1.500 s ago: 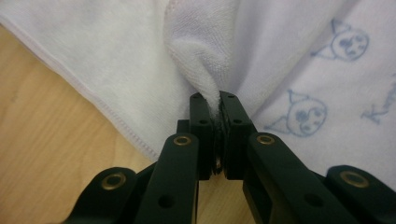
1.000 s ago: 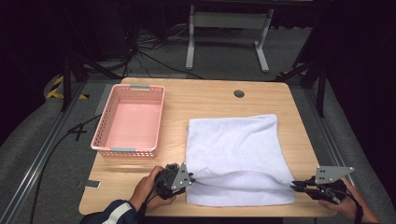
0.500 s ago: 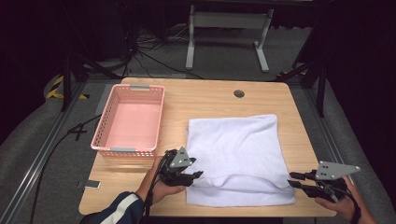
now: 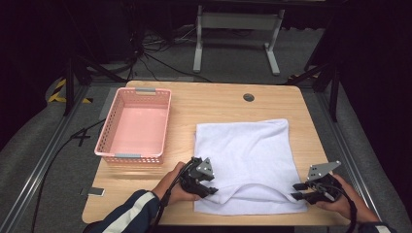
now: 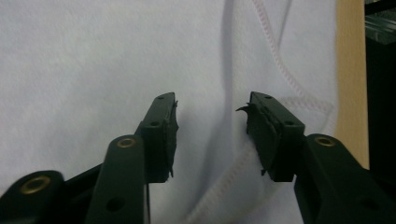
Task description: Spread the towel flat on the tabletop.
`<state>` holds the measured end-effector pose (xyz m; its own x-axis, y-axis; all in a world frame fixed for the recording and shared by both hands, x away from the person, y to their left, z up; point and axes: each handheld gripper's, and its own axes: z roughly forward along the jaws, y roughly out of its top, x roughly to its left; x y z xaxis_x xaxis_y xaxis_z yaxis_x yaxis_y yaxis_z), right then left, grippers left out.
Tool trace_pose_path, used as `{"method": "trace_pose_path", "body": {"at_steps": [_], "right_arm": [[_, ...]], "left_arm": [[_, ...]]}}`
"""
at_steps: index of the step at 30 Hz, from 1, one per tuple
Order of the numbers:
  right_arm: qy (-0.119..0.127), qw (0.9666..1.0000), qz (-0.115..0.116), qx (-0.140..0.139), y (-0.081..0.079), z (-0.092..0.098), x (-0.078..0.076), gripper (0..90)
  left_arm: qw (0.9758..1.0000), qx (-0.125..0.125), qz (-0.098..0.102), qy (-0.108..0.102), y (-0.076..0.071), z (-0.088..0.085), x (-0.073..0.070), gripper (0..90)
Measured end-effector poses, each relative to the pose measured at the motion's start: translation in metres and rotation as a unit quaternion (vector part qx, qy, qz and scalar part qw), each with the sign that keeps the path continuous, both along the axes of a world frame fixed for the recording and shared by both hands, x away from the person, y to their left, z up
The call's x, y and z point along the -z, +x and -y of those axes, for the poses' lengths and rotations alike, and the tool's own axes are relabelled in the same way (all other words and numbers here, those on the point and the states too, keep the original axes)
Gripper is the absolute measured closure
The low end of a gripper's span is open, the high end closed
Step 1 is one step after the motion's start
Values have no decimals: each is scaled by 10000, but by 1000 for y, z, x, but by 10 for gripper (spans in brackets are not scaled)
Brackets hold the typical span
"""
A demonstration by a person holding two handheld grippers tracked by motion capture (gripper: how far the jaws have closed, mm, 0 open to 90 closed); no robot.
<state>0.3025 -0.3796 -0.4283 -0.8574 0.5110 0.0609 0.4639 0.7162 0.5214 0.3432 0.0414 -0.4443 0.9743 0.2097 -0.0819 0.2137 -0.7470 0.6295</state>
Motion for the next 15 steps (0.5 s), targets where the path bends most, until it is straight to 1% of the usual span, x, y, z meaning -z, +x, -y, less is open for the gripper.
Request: {"method": "trace_pose_path", "body": {"at_steps": [1,2,3,4,5,6,7,8,9,10,11,12,13,14,15], "right_arm": [[27,10000,13,-84,-4,0,-1,638],[42,9998,-4,-187,-11,0,-3,635],[62,9995,48,-319,-18,0,-3,640],[60,9993,44,-375,-24,0,-4,642],[30,9993,50,-379,-28,0,-4,651],[4,9990,98,-444,-33,0,-3,668],[43,9985,109,-526,-38,1,-2,678],[-26,9988,101,-481,-41,2,0,674],[-77,9989,82,-460,-43,3,1,680],[-90,9987,75,-487,-45,5,2,678],[-77,9990,121,-420,-47,7,2,671],[-2,9993,191,-312,-47,10,0,660],[54,9994,248,-239,-48,12,-1,645],[112,9991,380,-176,-48,14,-3,619],[181,9986,497,-36,-47,15,-6,580]], "left_arm": [[10000,22,33,37,-4,-4,0,557],[10000,-19,62,55,-9,-7,-1,568],[10000,-3,65,71,-14,-12,0,575],[9999,22,52,101,-17,-14,1,580],[9998,25,100,151,-22,-16,2,589],[9994,37,207,257,-29,-18,5,603],[9991,-34,269,314,-33,-22,6,603],[9991,-53,226,344,-34,-25,5,598],[9995,-58,194,234,-37,-28,5,606],[9993,-72,268,264,-39,-33,4,610],[9992,-118,305,223,-39,-37,1,597],[9993,-208,277,153,-39,-40,0,565],[9992,-279,279,93,-38,-44,-2,553],[9989,-368,276,60,-38,-47,-4,540],[9986,-430,294,-11,-37,-49,-6,508]]}}
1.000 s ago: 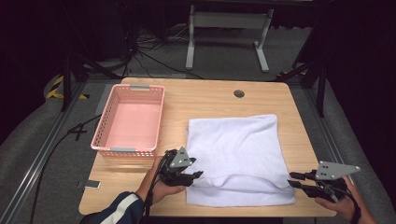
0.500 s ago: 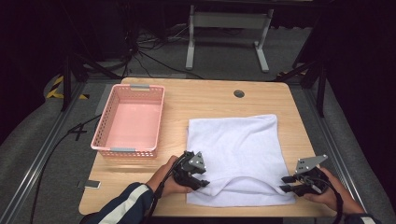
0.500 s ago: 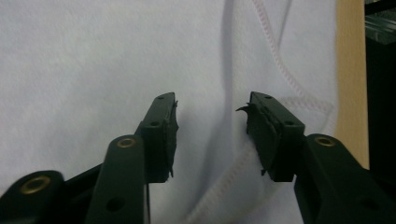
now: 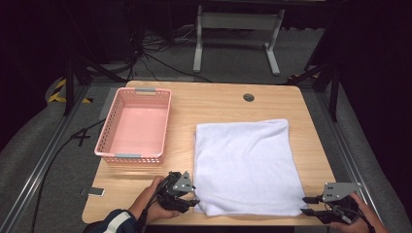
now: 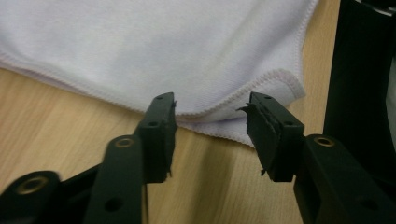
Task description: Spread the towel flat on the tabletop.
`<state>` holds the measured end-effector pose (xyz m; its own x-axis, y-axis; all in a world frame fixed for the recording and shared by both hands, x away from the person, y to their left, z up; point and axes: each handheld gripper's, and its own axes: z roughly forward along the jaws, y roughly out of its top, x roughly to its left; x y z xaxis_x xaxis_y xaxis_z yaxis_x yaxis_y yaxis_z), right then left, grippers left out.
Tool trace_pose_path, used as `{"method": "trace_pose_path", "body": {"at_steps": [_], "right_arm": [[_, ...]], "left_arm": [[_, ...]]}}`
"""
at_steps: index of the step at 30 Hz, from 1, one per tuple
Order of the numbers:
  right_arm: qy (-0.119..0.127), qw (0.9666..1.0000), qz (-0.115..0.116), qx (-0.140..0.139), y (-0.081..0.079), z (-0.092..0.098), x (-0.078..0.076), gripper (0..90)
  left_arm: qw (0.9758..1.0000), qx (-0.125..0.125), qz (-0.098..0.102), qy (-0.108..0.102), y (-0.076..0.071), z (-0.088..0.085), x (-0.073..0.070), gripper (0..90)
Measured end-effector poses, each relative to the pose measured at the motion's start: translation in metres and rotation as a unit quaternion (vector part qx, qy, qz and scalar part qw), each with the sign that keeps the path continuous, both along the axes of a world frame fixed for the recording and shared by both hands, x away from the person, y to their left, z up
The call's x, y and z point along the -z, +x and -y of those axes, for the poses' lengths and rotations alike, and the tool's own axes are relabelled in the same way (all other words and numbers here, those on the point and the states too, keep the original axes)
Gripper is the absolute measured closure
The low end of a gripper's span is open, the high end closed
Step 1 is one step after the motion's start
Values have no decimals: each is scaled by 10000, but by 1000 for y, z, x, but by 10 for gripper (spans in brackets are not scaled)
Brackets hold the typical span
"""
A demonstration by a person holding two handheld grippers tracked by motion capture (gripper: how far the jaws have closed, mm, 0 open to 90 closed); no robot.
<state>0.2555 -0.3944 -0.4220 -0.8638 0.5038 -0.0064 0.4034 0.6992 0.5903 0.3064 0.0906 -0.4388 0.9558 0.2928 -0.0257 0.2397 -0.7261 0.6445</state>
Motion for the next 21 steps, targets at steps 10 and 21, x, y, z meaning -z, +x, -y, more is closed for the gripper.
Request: {"method": "trace_pose_path", "body": {"at_steps": [10,21], "right_arm": [[476,9875,889,1211,75,-8,-21,534],[125,9823,559,1781,186,-28,18,643]], "left_arm": [[9925,-1049,305,-549,59,50,-10,296],[9904,-1350,22,-293,113,68,24,374]]}}
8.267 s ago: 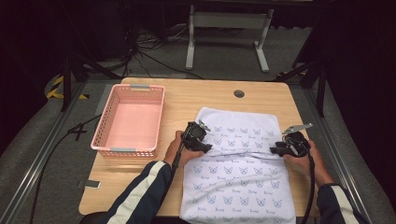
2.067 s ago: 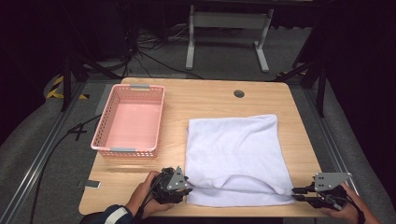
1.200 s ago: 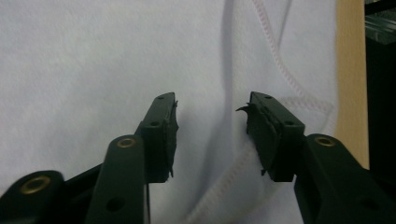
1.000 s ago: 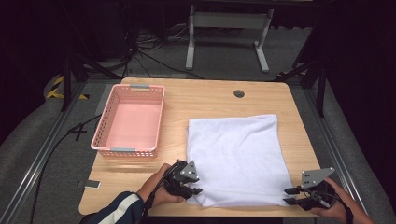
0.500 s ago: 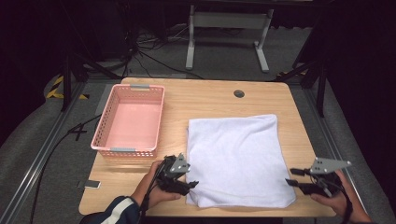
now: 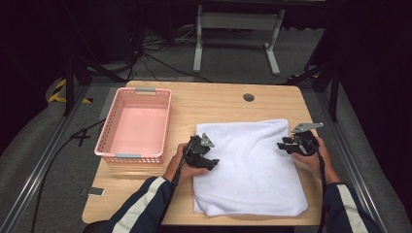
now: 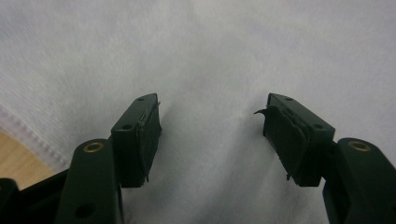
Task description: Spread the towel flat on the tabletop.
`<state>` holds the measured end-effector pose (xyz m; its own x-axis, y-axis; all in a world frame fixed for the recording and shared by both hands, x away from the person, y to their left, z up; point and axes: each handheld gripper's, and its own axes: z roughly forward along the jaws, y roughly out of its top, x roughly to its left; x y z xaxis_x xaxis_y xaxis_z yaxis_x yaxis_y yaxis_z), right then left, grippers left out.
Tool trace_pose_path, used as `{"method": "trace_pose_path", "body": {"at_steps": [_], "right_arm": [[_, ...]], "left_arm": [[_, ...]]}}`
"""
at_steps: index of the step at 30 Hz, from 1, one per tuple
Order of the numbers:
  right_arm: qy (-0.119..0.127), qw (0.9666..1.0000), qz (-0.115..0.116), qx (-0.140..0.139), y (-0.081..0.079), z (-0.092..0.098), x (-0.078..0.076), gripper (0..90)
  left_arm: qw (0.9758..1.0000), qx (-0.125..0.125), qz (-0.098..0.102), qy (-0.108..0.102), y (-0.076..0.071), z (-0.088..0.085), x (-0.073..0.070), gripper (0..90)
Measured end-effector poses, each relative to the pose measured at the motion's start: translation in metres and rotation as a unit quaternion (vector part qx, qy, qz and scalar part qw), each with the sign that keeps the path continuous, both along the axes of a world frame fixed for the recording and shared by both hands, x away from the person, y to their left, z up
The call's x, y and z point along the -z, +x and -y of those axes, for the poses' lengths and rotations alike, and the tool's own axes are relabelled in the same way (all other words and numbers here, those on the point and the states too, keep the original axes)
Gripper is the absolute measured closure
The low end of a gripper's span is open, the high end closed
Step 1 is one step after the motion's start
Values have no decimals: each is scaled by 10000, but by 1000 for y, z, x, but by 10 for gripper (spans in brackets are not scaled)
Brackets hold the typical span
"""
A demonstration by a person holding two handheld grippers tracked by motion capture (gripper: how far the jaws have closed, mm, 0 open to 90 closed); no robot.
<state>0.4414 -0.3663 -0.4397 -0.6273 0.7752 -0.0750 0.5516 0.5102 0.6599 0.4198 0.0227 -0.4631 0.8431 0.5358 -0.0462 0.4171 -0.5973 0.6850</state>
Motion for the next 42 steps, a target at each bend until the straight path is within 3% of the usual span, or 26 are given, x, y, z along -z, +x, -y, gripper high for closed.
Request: {"method": "trace_pose_path", "body": {"at_steps": [4,7,11,13,14,15,16,18,19,21,23,26,27,29,31,32,33,34,36,38,41,42], "right_arm": [[242,9996,-159,-45,-10,5,9,642],[207,9994,-234,-153,-21,9,8,643],[85,9986,-425,-302,-52,18,5,642],[59,9982,-512,-311,-61,22,4,629],[1,9981,-518,-331,-64,23,2,571],[-89,9985,-476,-256,-65,25,0,544],[-113,9990,-399,-186,-64,27,-1,554],[133,9997,-178,76,-58,34,-9,561],[230,9994,-37,260,-53,37,-13,564],[354,9978,159,535,-40,41,-20,565],[428,9953,342,804,-23,43,-24,553],[484,9944,295,890,-9,45,-24,515],[427,9935,273,1021,1,42,-22,502],[372,9936,198,1044,9,41,-17,485],[277,9944,180,1009,12,39,-14,489],[224,9946,106,1003,15,38,-10,487],[211,9944,-36,1038,20,37,-2,468],[193,9943,-108,1045,23,37,2,464],[184,9935,-138,1113,27,38,7,443],[355,9929,-172,1125,30,40,9,421],[349,9937,-229,1041,34,40,9,408],[301,9942,-247,998,35,39,8,408]], "left_arm": [[9998,174,-1,-80,-8,-7,2,380],[9994,328,-45,-37,-18,-9,1,379],[9955,848,-422,-59,-40,-12,-3,378],[9963,781,-349,-14,-44,-13,-5,376],[9968,731,-309,97,-43,-14,-8,360],[9980,596,-218,41,-39,-15,-9,336],[9991,388,-137,-50,-34,-16,-11,325],[9995,-2,-156,-262,-20,-17,-16,311],[9996,-131,-32,-238,-12,-16,-19,299],[9987,-384,98,-317,6,-13,-23,283],[9977,-574,76,-361,22,-10,-22,270],[9969,-737,149,-231,35,-6,-20,254],[9966,-797,46,-220,46,-6,-16,251],[9955,-939,22,-119,54,-4,-10,255],[9956,-921,-46,-156,58,-4,-6,242],[9955,-910,-235,-78,64,-6,-2,242],[9948,-952,-317,-162,66,-7,1,216],[9944,-991,-261,-274,67,-7,2,203],[9948,-942,-310,-217,69,-8,1,214],[9960,-847,-251,-161,67,-6,1,226],[9969,-696,-311,-212,65,-4,-1,343],[9974,-558,-387,-237,65,-5,-2,442]]}}
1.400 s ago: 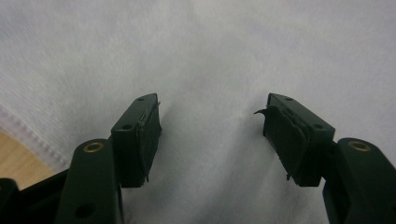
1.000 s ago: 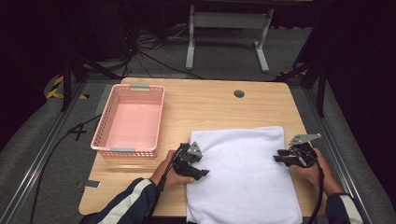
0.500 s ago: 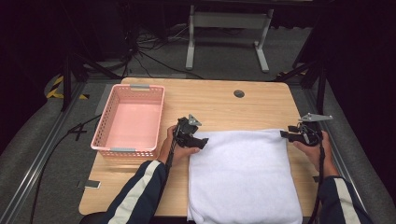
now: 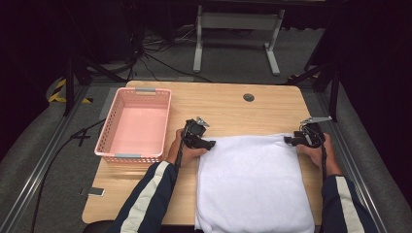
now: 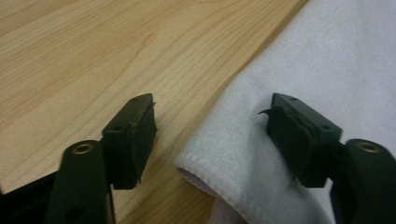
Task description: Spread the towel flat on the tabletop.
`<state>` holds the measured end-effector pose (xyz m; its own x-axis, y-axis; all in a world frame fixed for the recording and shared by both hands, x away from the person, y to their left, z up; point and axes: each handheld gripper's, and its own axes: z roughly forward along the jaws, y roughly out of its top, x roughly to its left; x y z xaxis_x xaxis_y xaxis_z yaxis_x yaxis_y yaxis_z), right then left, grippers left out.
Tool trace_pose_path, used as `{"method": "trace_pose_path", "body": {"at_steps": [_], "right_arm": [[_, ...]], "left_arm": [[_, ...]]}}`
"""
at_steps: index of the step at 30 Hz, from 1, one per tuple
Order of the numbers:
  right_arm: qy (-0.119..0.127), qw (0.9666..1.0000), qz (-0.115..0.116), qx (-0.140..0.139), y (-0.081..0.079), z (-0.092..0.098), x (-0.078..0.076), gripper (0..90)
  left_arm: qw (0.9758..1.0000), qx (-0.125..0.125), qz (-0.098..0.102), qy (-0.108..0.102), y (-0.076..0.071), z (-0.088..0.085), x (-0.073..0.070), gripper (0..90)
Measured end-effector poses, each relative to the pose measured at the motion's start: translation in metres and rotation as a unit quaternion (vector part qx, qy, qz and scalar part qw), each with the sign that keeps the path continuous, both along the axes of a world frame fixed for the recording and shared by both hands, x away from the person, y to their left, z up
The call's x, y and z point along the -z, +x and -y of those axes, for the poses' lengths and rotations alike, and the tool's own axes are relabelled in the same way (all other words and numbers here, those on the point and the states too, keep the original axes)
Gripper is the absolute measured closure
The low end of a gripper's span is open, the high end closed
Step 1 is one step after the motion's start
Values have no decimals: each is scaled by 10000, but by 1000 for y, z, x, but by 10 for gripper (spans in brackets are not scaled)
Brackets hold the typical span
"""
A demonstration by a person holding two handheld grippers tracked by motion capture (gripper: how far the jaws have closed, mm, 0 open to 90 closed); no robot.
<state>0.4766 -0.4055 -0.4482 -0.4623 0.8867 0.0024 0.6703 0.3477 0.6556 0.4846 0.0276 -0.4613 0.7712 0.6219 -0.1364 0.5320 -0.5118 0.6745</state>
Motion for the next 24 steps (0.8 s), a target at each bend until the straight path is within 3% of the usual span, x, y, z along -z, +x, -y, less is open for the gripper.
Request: {"method": "trace_pose_path", "body": {"at_steps": [2,3,6,9,13,14,16,20,21,23,24], "right_arm": [[-23,10000,-89,-29,2,-2,-1,411],[-48,9999,-116,-108,4,-3,-2,435],[-12,9994,-127,-322,5,-8,-3,596],[46,9988,-229,-440,6,-12,-4,747],[33,9988,-260,-416,7,-15,-5,818],[-55,9990,-216,-400,7,-16,-6,829],[-148,9994,-86,-288,8,-18,-7,855],[-68,9994,321,-149,9,-22,-12,859],[-22,9993,368,-117,9,-23,-15,859],[32,9986,511,-134,9,-25,-19,860],[112,9982,575,-138,8,-25,-22,860]], "left_arm": [[10000,63,-69,0,0,-1,-1,524],[9997,163,-194,-60,1,-3,-2,593],[9992,235,-306,-134,2,-5,-2,743],[9996,223,-167,-41,2,-5,-4,781],[9997,-179,65,-121,4,-7,-7,777],[9994,-244,108,-220,4,-9,-9,773],[9991,-298,306,-80,5,-8,-12,795],[9976,-567,398,-59,9,-7,-19,803],[9969,-602,506,-54,9,-7,-23,803],[9964,-621,563,-118,8,-6,-25,803],[9960,-555,695,-73,5,-5,-31,805]]}}
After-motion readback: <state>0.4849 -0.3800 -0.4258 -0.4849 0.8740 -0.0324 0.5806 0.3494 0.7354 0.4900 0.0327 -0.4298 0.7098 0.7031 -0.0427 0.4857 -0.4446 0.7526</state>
